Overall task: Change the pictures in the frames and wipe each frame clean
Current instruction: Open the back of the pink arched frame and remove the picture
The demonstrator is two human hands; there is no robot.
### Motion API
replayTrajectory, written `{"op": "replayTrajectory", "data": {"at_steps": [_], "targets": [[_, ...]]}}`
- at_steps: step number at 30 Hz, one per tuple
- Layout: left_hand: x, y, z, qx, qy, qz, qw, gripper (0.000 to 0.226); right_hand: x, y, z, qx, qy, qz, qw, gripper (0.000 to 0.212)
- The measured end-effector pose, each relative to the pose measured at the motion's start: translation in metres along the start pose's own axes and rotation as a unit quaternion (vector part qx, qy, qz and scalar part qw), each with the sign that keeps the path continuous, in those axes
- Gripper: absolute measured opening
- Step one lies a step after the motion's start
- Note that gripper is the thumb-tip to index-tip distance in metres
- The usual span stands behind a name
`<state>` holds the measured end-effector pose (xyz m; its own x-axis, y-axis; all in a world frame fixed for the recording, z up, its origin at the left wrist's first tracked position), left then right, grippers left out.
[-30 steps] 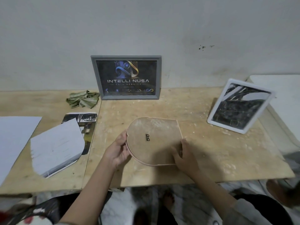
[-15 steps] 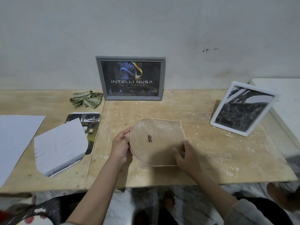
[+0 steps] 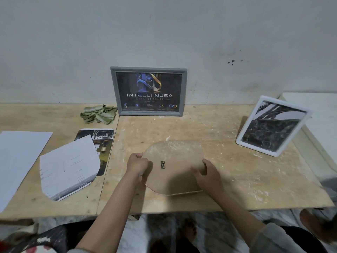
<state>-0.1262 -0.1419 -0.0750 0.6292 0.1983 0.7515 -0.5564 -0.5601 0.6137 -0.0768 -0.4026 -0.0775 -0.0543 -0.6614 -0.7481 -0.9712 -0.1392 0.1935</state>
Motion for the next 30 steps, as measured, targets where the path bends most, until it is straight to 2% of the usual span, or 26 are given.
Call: {"op": "replayTrajectory", "data": {"at_steps": [4, 8, 13, 18, 21, 25, 30], "targets": [[0.003, 0.006, -0.006, -0.015, 0.054, -0.016, 0.998, 0.025, -0.003, 0.0, 0.0, 0.011, 0.003, -0.009, 1.0, 0.062], [0.008, 0.005, -0.018, -0.015, 0.089, -0.011, 0.996, 0.033, -0.005, -0.004, 0.0, 0.023, -0.042, 0.011, 0.999, 0.048], [0.024, 0.012, -0.029, 0.025, -0.002, 0.08, 0.997, 0.032, -0.011, -0.005, 0.001, 0.019, -0.138, 0.05, 0.989, 0.043], [0.045, 0.035, 0.0, 0.015, -0.106, 0.155, 0.982, 0.05, -0.008, -0.002, -0.024, 0.075, -0.177, 0.077, 0.978, 0.04], [0.048, 0.058, 0.037, -0.011, -0.181, 0.192, 0.964, 0.05, 0.009, 0.004, -0.052, 0.097, -0.136, 0.083, 0.982, 0.046], [0.034, 0.09, 0.111, -0.086, -0.238, 0.213, 0.944, 0.035, 0.049, 0.011, -0.099, 0.124, -0.039, 0.115, 0.985, 0.055], [0.0, 0.111, 0.211, -0.165, -0.364, 0.215, 0.891, 0.061, 0.108, 0.024, -0.161, 0.126, 0.099, 0.168, 0.973, 0.065]]}}
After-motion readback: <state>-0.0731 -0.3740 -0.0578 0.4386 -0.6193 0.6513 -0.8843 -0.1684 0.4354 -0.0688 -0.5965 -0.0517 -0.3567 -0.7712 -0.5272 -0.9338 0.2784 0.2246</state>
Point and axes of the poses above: each hand's wrist, its own y-axis away from the middle knuckle, its own z-axis out of the palm, x = y × z, the point moved 5 cm from there along -y, towards the middle knuckle, and after that the axes turned 2 degrees about -y, right-handed, at the moved point
